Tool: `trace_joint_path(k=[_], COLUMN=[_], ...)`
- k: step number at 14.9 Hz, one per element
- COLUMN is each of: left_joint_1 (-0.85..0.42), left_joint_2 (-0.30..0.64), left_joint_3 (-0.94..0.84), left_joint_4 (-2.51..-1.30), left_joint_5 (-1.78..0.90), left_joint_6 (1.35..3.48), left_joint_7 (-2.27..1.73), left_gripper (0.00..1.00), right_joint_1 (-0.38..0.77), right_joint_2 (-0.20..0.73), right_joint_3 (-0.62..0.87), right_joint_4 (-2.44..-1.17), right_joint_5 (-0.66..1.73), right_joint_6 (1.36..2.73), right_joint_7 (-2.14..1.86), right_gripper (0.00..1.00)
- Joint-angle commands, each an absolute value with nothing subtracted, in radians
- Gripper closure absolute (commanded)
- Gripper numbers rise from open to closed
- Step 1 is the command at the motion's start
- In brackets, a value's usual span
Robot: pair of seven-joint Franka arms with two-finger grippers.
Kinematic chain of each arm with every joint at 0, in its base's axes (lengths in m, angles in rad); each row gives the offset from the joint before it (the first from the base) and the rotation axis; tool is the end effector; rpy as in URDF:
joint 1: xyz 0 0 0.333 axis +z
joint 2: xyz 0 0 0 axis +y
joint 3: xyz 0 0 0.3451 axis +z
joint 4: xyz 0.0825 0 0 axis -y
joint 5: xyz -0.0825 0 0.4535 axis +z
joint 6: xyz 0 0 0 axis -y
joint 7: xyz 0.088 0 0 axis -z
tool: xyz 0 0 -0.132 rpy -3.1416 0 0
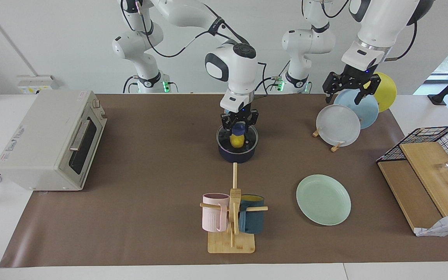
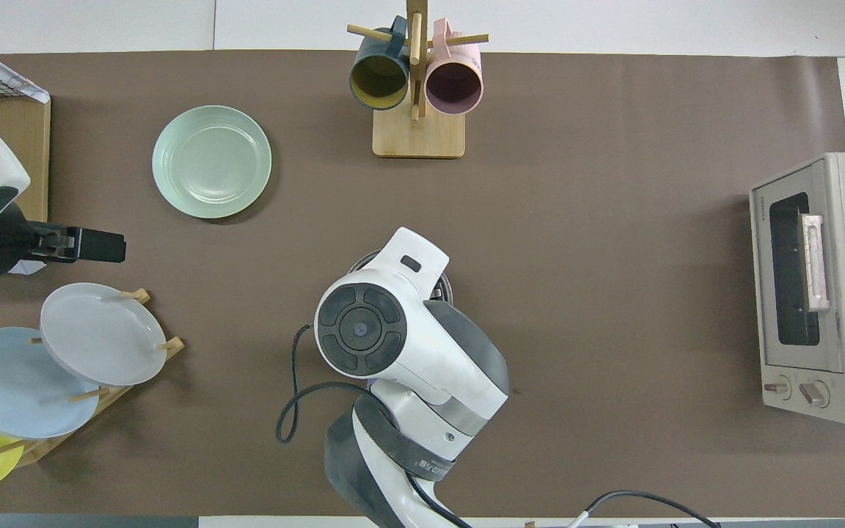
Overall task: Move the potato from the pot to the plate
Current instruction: 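Reach the right gripper over the saucepan and grasp the glass lid knob, then lift the lid with the right gripper while the left gripper reaches the pot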
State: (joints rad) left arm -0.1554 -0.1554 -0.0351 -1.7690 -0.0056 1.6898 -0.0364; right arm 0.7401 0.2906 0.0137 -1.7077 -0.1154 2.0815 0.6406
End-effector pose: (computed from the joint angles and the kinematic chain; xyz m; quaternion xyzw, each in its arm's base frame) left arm 0.5716 -0.1123 0.6248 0.9963 -0.0766 0.0378 0.0044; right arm 0.5338 0.4887 0.4032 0.9945 0.0821 0.0636 0.0113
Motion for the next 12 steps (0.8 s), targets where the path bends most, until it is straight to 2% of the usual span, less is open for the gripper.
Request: trace_joint_path(k=[1, 4, 8, 11, 12], left_joint_1=[-0.176, -0.218, -0.32, -0.353, -0.394], left_joint_2=[-0.183, -0.178, -0.129, -0.117, -0.082], left_joint_3=[-0.026, -0.025, -0.026, -0.026, -0.026], left_joint_4=[-1.799, -1.802, -1.801, -1.805, -1.805], left_joint_5=[-0.015, -0.015, -0.017, -0.055, -0.057], left_joint_6=[1.707, 1.71, 1.756, 1.775, 1.793], left_joint_7=[-0.04, -0.063, -0.224, -0.265, -0.337], left_gripper=[0.0, 0.0, 0.0, 0.0, 0.0], right_joint_1=[0.715, 0.686, 0.576, 0.487, 0.451], right_joint_2=[0.282, 0.276, 0.27, 0.27, 0.27], right_joint_3=[0.02, 0.014, 0.015, 0.015, 0.015], right_joint_4=[-1.658, -1.641, -1.64, -1.649, -1.655], right_joint_5=[-0.121, -0.121, -0.115, -0.109, -0.109], right_joint_6=[2.026, 1.993, 1.977, 1.977, 1.977], right_joint_7=[0.623, 0.553, 0.395, 0.26, 0.206], right_gripper=[0.51, 0.51, 0.51, 0.5, 0.5])
